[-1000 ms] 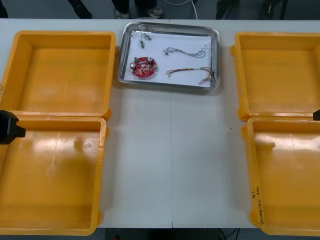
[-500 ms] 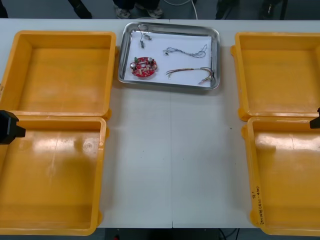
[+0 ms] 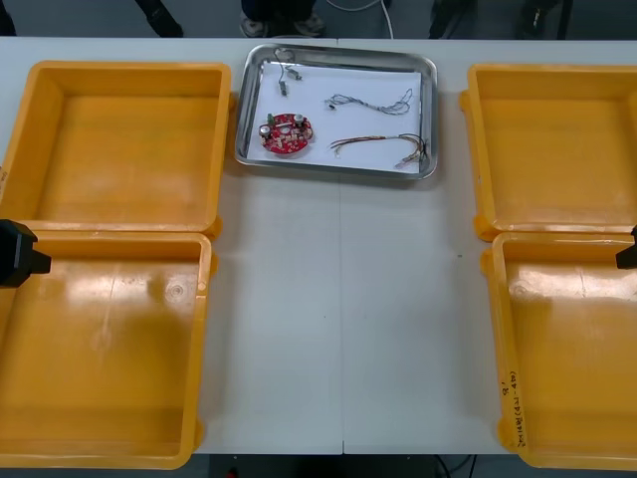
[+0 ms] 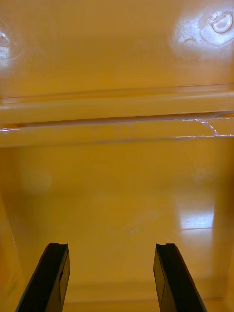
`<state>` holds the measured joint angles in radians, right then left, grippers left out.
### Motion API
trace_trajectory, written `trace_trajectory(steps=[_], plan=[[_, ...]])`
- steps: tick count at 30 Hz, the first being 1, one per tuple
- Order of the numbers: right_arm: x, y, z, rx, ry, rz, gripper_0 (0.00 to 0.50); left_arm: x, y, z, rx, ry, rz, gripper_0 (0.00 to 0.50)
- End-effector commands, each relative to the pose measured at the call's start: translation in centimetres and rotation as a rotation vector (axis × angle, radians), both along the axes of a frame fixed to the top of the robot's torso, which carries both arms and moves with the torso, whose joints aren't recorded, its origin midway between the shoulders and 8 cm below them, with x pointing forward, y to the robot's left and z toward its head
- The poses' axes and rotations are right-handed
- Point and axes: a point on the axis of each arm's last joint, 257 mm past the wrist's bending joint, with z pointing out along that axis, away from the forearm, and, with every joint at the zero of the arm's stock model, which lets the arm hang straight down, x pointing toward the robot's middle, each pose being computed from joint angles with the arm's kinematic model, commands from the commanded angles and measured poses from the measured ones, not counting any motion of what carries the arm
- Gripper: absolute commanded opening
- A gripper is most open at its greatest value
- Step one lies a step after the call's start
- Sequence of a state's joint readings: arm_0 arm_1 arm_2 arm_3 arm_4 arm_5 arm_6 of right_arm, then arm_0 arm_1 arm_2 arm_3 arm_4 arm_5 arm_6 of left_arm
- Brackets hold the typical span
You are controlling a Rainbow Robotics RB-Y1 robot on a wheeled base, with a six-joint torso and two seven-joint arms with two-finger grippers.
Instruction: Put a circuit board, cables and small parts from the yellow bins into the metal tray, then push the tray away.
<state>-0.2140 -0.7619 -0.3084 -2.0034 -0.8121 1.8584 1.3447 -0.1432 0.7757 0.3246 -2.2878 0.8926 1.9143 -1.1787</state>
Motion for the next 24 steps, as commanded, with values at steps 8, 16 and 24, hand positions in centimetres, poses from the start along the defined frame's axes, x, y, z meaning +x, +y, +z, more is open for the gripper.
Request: trace_trajectory(steps=[8,16,24], plan=[[-0.40,-1.37,1.78,-0.026,-0.030,-0.028,0.500,-0.44,1.14,1.05,0.077,-0.019,-0.063,0.500],[-0.40,-1.37,1.78,-0.026,-0.030,-0.028,0.500,-0.44,1.14,1.05,0.077,-0.019,-0.063,0.500],[-0.40,-1.37,1.78,-0.026,-0.030,-0.028,0.500,-0.44,1.14,1.05,0.077,-0.019,-0.063,0.500]])
